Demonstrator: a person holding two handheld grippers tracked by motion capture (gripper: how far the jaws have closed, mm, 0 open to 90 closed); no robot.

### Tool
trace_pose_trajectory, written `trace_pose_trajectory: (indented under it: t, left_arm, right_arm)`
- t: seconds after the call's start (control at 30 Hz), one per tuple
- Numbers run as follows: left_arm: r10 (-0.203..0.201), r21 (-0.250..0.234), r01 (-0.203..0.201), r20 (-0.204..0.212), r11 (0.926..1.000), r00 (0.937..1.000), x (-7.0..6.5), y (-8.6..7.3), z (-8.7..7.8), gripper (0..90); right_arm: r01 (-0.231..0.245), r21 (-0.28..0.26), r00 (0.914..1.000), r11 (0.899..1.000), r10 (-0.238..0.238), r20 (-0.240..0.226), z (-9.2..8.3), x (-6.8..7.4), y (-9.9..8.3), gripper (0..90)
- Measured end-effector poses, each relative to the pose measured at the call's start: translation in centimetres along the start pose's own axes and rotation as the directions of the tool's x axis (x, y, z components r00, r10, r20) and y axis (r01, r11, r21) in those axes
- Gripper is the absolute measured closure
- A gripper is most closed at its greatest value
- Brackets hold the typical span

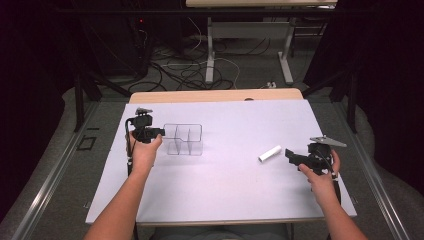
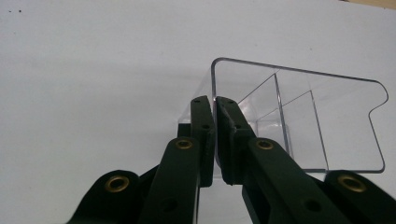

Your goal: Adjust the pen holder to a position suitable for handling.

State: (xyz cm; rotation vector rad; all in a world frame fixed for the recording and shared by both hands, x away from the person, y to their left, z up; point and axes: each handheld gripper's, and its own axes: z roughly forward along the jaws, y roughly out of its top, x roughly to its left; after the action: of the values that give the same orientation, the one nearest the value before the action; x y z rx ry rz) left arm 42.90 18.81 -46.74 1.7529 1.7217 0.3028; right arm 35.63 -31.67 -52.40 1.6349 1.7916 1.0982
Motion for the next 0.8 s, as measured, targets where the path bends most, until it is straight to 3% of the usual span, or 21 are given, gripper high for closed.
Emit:
trace_pose_trajectory:
  t: [0.4,0.53,0.67,0.8]
  left_arm:
    - [0.002,0.003,-0.002,0.027,1.0000,0.9996,-1.4,-1.1,-0.3,85.8]
    - [0.008,-0.006,-0.008,0.034,1.0000,0.9994,-1.3,-1.2,-0.3,85.3]
    - [0.032,-0.078,-0.028,0.050,0.9966,0.9983,-1.0,-1.1,-0.6,79.3]
    - [0.053,-0.115,-0.046,0.055,0.9923,0.9971,-0.8,-0.9,-1.0,78.9]
  right_arm:
    - [-0.001,0.002,1.0000,1.000,0.001,-0.001,0.0,0.0,0.0,7.1]
    - [0.005,0.002,1.0000,1.000,-0.005,0.000,0.1,0.0,0.0,7.1]
    - [0.005,0.003,1.0000,1.000,-0.005,-0.002,0.0,0.0,0.0,7.1]
    - [0.001,0.001,1.0000,1.000,-0.001,-0.003,0.0,0.0,0.0,7.1]
